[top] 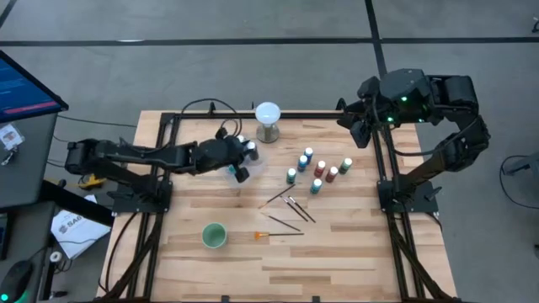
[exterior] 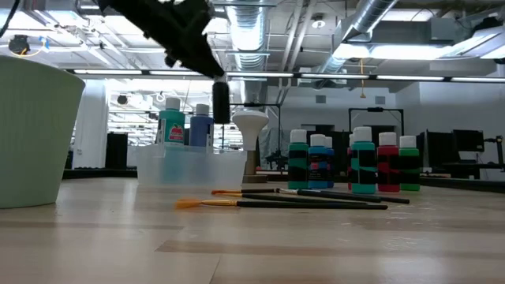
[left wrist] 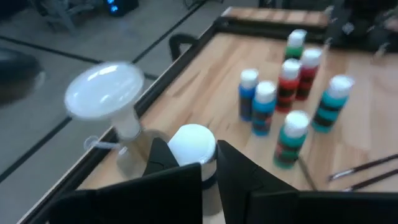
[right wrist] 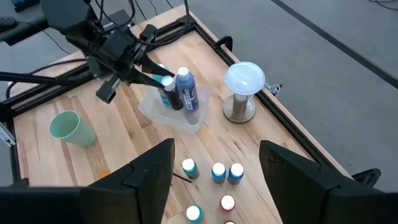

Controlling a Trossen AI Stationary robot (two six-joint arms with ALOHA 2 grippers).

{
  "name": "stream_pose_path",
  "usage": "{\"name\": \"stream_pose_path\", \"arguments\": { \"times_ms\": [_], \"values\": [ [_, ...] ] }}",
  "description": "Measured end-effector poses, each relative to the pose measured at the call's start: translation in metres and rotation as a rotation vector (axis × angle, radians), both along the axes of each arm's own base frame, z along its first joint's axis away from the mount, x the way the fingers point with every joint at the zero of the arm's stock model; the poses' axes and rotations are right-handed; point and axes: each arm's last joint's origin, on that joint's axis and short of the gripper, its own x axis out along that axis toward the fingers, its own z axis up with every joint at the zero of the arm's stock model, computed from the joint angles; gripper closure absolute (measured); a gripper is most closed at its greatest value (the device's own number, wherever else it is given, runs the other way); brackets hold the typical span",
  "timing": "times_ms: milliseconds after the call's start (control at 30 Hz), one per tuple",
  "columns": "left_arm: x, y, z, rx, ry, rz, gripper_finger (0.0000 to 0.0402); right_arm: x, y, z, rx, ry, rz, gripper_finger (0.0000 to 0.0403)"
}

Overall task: Pick & Place Paint Supplies
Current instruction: Put the small black bottle into the white bin

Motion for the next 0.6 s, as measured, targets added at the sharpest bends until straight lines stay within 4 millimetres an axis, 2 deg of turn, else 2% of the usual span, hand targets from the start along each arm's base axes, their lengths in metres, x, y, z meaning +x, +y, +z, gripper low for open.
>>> {"name": "stream_pose_path", "arguments": {
  "times_ms": [600],
  "values": [
    [0.036, 0.005, -0.059, 0.013, 0.156, 0.038, 0.0401, -0.001, 0.0, 0.001, 0.002, -0.005, -0.002, 0.0172]
  ]
}}
